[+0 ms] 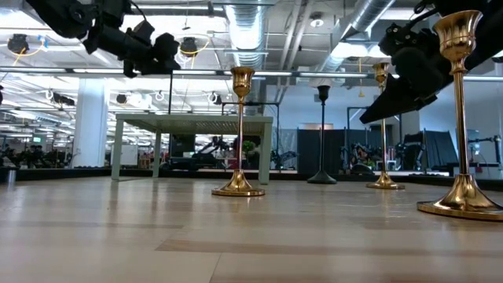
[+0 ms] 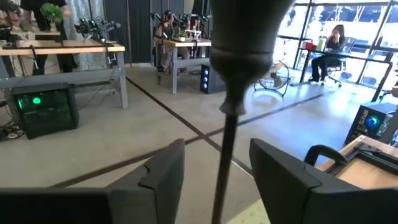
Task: Pick & Place candle stick holders
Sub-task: Put the black candle holder on the shelf, then adjust the gold candle holder
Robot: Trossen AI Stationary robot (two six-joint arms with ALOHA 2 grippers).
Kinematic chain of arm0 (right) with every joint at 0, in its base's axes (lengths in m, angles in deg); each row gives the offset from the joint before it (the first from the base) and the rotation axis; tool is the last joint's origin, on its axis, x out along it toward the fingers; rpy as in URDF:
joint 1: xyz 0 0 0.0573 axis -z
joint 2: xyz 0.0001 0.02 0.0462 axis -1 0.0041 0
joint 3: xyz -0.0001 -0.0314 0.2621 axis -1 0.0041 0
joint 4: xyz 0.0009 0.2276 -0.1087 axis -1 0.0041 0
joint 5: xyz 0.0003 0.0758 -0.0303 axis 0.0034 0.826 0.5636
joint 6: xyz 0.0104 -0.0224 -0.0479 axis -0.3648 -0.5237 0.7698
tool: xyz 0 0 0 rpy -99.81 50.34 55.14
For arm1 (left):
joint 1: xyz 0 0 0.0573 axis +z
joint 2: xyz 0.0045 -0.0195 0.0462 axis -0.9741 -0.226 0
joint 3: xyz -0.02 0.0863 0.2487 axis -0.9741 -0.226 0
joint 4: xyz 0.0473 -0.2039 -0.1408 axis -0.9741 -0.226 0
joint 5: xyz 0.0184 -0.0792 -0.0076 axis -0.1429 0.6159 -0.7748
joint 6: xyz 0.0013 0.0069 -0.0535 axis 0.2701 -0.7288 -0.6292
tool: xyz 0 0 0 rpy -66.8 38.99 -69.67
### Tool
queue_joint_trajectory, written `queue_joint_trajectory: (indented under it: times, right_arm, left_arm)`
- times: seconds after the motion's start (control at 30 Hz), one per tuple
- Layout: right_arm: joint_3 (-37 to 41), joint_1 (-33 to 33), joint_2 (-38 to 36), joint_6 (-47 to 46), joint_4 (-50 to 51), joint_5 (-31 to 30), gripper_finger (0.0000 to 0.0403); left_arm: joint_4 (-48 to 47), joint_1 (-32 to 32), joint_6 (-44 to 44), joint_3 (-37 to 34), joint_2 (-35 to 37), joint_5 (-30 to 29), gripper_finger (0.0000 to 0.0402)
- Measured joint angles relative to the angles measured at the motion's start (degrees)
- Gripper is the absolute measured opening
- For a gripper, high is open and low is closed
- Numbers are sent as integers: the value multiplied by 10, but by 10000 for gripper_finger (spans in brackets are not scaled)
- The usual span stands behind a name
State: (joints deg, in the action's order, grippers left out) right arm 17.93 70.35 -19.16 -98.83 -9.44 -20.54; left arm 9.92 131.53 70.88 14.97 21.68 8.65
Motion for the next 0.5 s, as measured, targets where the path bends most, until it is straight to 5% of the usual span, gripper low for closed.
queue_joint_trajectory:
  times: [0.5]
  right_arm:
    - [0, 0, 0, 0, 0, -1, 0]
  left_arm:
    - [-142, -3, -2, 0, 133, 35, 198]
